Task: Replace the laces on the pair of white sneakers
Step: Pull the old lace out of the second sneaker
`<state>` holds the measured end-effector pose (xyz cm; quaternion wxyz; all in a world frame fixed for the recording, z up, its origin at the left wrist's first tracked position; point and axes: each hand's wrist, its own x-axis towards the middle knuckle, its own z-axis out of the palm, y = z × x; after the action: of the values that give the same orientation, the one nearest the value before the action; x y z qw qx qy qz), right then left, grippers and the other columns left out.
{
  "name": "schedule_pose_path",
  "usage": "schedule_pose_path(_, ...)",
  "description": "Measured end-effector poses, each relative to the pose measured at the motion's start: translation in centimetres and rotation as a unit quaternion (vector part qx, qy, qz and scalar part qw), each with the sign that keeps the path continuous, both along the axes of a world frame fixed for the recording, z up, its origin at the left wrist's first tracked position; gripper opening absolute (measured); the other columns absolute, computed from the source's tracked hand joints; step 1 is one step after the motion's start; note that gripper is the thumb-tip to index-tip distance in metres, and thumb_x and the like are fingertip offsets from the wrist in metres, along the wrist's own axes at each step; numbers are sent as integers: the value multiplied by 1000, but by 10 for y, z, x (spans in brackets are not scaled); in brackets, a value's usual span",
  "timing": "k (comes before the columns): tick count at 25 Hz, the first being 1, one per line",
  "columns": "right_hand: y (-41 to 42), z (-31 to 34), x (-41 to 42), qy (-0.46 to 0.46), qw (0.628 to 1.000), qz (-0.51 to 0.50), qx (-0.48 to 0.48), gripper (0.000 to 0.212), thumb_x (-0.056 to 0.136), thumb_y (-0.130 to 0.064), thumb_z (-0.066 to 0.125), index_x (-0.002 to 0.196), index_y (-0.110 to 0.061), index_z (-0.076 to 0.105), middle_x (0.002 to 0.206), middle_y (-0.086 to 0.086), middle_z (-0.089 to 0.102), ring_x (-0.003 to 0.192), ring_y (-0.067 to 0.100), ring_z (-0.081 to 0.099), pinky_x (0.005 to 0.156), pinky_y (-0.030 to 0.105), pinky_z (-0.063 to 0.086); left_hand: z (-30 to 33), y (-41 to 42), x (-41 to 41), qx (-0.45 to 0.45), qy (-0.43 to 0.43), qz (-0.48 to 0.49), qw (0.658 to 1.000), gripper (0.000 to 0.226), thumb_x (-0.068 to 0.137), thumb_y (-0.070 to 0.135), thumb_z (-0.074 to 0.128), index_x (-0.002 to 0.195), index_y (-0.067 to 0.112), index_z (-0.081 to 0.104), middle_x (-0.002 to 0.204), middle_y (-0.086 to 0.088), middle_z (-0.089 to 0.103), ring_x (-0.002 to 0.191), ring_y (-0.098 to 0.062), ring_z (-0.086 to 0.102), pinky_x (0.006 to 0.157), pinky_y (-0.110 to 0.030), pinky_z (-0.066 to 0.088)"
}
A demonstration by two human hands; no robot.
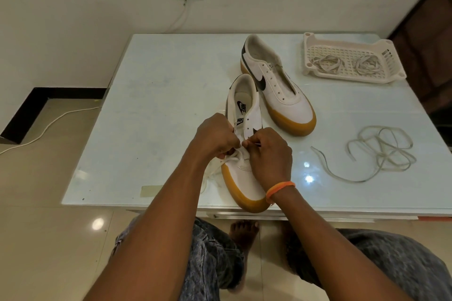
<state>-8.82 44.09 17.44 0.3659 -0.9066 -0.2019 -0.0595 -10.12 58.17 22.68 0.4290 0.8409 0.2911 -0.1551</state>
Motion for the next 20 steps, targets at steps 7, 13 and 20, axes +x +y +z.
schedule_pose_path(7, -10, -8, -13, 69, 988, -51, 127, 11, 84, -22, 75, 82, -12, 70, 82, 2, 68, 75, 11, 59, 69, 16, 47, -9, 0, 2, 16, -29, 38, 999, 24, 77, 14, 78, 94, -1, 69, 89, -18, 71, 80, -32, 71, 79, -45, 60)
schedule_pose_path(13, -4, 0, 24, 64, 986, -113, 106, 12, 87, -15, 69, 78, -9, 63, 82, 4, 65, 73, 18, 61, 61, 24, 46, -2, 5, -12, -63, -33, 36, 997, 11, 76, 2, 75, 79, -6, 69, 82, -26, 71, 76, -36, 72, 77, -49, 60)
schedule_pose_path(20, -17, 19, 23, 88, 977, -130, 143, 12, 91, -23, 65, 81, -17, 59, 83, -6, 61, 76, 7, 54, 63, 14, 36, -11, -24, -13, -8, -25, 19, 999, 19, 71, 8, 73, 76, -9, 68, 72, -18, 71, 70, -33, 71, 71, -46, 60)
